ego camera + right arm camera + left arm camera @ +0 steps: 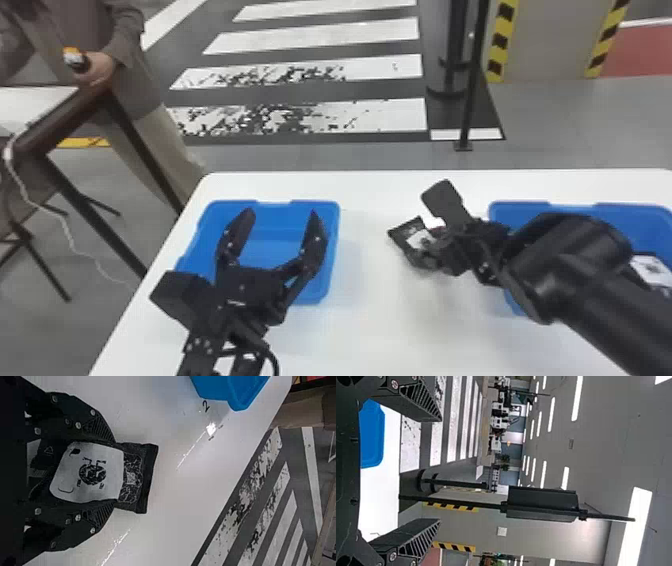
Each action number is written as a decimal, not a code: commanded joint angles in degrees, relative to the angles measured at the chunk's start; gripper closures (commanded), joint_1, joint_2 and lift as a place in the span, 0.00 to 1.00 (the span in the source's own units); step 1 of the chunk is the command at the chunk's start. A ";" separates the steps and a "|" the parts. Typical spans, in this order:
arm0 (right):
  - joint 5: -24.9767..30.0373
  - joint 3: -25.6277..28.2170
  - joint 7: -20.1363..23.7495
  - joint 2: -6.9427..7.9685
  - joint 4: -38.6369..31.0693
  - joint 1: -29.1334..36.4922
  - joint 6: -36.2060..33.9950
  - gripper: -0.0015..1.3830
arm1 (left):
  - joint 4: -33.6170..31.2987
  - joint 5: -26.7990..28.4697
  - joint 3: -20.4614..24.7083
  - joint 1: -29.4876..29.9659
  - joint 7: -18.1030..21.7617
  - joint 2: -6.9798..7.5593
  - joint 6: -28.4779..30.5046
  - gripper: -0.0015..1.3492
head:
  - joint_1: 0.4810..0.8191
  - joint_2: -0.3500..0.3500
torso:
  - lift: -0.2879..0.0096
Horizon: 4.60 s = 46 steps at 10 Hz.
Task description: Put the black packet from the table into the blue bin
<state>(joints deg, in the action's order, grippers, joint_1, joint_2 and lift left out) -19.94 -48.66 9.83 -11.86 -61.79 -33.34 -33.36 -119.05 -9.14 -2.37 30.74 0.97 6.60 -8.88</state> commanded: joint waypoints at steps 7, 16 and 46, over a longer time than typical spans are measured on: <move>3.72 20.78 -3.50 -0.62 -18.29 15.34 9.31 0.64 | -0.13 -0.12 0.88 2.02 0.00 0.17 -1.53 0.09 | 0.63 0.84 | 0.60; 17.66 47.75 -0.60 0.35 -40.23 37.42 -2.50 0.09 | -0.27 -0.12 0.88 2.16 0.00 0.17 -1.67 0.09 | 0.63 0.45 | 0.60; 4.52 55.40 2.83 3.08 -64.14 70.89 34.63 0.23 | -0.41 -0.12 0.88 2.30 0.09 0.08 -2.65 0.10 | 0.63 0.46 | 0.60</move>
<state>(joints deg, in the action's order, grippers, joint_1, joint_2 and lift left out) -15.44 6.66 12.66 -8.79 -125.80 37.64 1.27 -119.46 -9.25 -1.44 33.04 1.07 6.64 -11.55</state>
